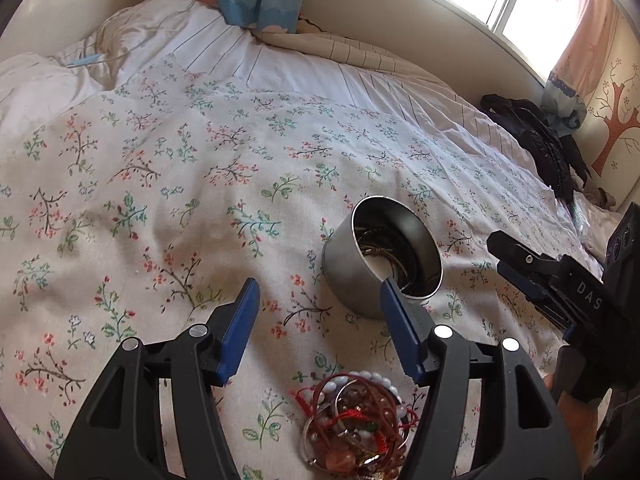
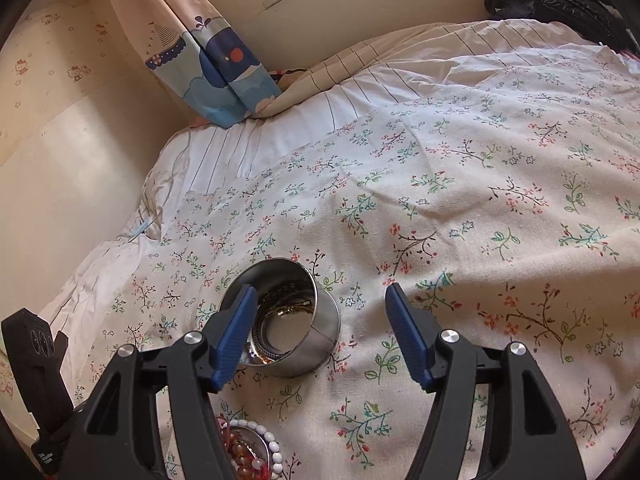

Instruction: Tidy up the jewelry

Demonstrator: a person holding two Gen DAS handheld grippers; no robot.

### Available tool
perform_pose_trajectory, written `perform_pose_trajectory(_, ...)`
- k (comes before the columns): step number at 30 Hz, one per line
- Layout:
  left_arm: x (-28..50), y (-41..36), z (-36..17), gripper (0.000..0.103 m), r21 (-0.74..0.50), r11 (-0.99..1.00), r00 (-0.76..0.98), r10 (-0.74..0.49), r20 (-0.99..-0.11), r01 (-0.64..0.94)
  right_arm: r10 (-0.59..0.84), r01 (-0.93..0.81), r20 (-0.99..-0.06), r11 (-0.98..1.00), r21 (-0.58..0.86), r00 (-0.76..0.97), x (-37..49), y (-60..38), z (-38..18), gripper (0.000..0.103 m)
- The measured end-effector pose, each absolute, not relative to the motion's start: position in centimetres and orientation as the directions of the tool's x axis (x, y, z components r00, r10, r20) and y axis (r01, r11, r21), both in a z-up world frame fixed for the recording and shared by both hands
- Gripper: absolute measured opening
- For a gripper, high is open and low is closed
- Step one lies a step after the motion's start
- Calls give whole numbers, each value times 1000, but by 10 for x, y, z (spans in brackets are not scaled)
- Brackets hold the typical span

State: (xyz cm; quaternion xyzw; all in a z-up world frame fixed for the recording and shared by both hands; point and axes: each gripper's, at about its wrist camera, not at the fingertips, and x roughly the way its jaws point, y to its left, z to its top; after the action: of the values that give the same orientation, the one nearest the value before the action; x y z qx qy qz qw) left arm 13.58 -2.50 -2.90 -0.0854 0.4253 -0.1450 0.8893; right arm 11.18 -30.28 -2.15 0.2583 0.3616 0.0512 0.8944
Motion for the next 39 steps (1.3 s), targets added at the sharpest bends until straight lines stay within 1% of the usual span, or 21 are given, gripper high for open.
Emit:
perform_pose_trajectory(4,122,-28,-36,59,-236,950,564,-310,-765,202,285,94,-637,865,493,716,97,-302,-20,66)
perform_pose_trajectory(5,118,-32,-38,59,-223,951,552,-307,-775,216,282,96,-639,866,491,716,94,-302,-20,68)
perform_pose_trajectory(8,104,-42,-40,59,-202,941,529,-321,-786,271,288,103,-635,857,505,717,84,-305,-19,69)
perform_pose_trajectory(12,81,-67,-41,60,-60,936,547,-255,-797,348,298,108,-623,843,528,724,71,-311,-17,70)
perform_pose_trajectory(15,66,-82,-42,60,43,926,576,-197,-793,376,303,109,-617,835,539,727,66,-314,-16,70)
perform_pose_trajectory(17,59,-87,-44,59,83,918,589,-178,-788,388,307,109,-616,832,544,725,65,-314,-17,70)
perform_pose_trajectory(18,59,-88,-45,48,88,916,587,-175,-791,392,310,108,-617,831,545,724,65,-314,-17,70)
perform_pose_trajectory(19,59,-88,-46,29,86,915,576,-173,-799,394,311,108,-618,831,545,722,64,-314,-17,70)
perform_pose_trajectory(20,61,-87,-48,20,77,916,562,-174,-808,393,313,108,-619,831,546,721,64,-313,-17,70)
perform_pose_trajectory(22,62,-81,-47,8,51,921,556,-188,-810,385,317,108,-621,830,548,716,63,-313,-18,71)
perform_pose_trajectory(23,63,-78,-45,5,33,924,556,-199,-807,380,319,109,-623,829,548,714,62,-313,-18,72)
perform_pose_trajectory(26,67,-60,-39,5,-76,941,555,-258,-791,329,327,104,-627,829,549,707,59,-311,-19,73)
perform_pose_trajectory(29,73,-33,-29,5,-211,941,572,-330,-751,265,355,76,-642,836,543,680,56,-303,-22,73)
perform_pose_trajectory(32,79,-10,-24,5,-318,926,594,-375,-712,203,390,18,-672,857,515,629,55,-283,-27,73)
perform_pose_trajectory(34,80,-1,-21,5,-350,920,613,-381,-692,178,414,-45,-685,872,487,599,53,-265,-27,73)
perform_pose_trajectory(37,82,4,-20,5,-366,916,623,-383,-682,163,446,-165,-683,884,437,578,48,-235,-23,73)
perform_pose_trajectory(39,82,5,-20,5,-364,917,626,-383,-680,164,478,-230,-684,875,426,551,48,-218,-23,63)
